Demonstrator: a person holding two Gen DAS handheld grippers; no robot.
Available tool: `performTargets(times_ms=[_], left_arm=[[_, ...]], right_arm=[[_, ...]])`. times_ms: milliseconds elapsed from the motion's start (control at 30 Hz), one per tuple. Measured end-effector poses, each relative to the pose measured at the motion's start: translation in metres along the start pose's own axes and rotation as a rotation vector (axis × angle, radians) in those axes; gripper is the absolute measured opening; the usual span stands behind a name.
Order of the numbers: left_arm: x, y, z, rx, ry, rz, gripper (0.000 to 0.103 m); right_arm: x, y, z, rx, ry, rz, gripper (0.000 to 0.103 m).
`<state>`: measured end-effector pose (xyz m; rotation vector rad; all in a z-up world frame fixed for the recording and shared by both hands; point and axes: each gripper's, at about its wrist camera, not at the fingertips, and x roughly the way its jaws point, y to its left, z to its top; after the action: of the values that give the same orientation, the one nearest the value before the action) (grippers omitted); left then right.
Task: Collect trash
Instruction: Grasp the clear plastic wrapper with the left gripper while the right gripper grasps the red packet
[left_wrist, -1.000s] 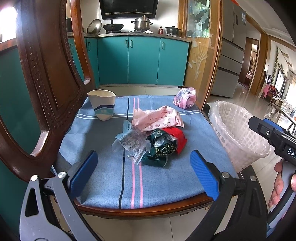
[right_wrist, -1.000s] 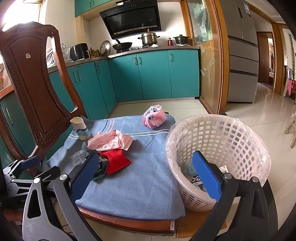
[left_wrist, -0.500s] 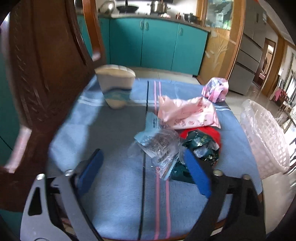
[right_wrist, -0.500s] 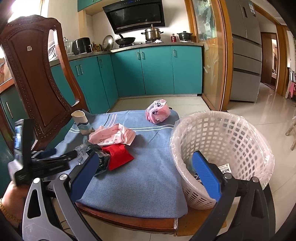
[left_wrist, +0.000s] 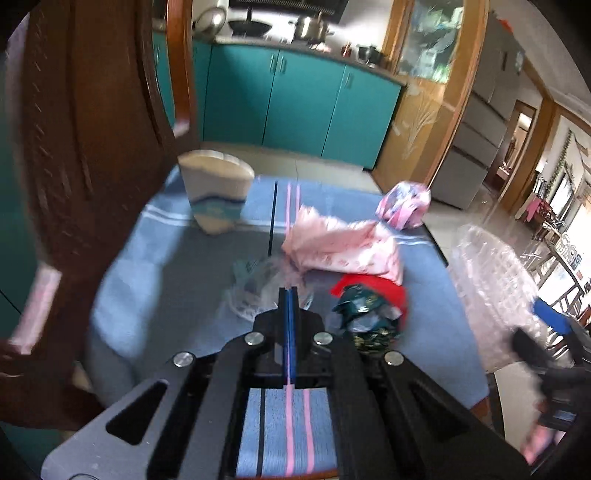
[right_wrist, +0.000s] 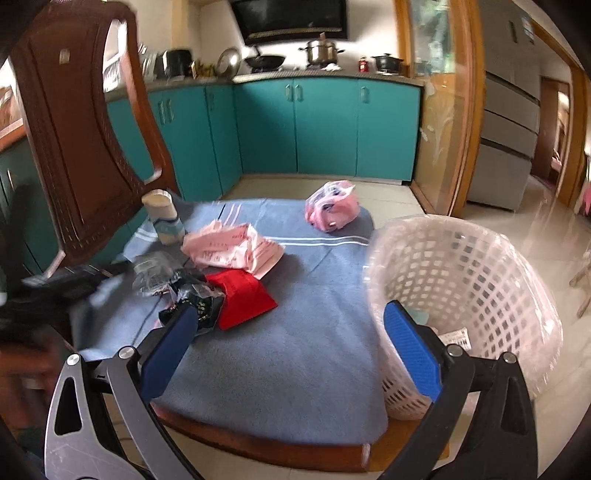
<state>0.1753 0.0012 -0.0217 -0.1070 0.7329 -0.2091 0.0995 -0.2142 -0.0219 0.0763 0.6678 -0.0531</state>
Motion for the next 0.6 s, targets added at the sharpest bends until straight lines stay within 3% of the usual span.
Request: performTargets(times_ms=[133, 300, 333, 367, 433, 600], left_arm=[[-0.013, 0.008, -0.001, 0.006, -0.007, 0.016, 0.001], [0.003, 0.019, -0.005, 0.000, 0.086, 0.017, 0.001], [0.007, 0.020, -0.007, -0.002, 0.095, 0.023, 0.010], [0.011, 0.021, -0.009, -0.008, 0.108, 0.021, 0.036], [0.018, 0.024, -0.012, -0.027, 0.118, 0.027, 0.067], [0.025, 0.029, -0.011, -0.054, 0.125, 0.016, 0.067]], right_arm=[[0.038, 0.016, 0.005, -0.102, 0.040, -0.040, 0.099], [0.079, 0.017, 0.010, -0.128, 0.089, -0.049, 0.098], [0.087, 0.016, 0.011, -0.128, 0.096, -0.049, 0.099], [0.092, 0.015, 0.012, -0.125, 0.100, -0.047, 0.098], [0.103, 0.013, 0.015, -0.115, 0.118, -0.018, 0.099], [0.118, 0.034, 0.018, -0.147, 0.194, 0.121, 0.095]])
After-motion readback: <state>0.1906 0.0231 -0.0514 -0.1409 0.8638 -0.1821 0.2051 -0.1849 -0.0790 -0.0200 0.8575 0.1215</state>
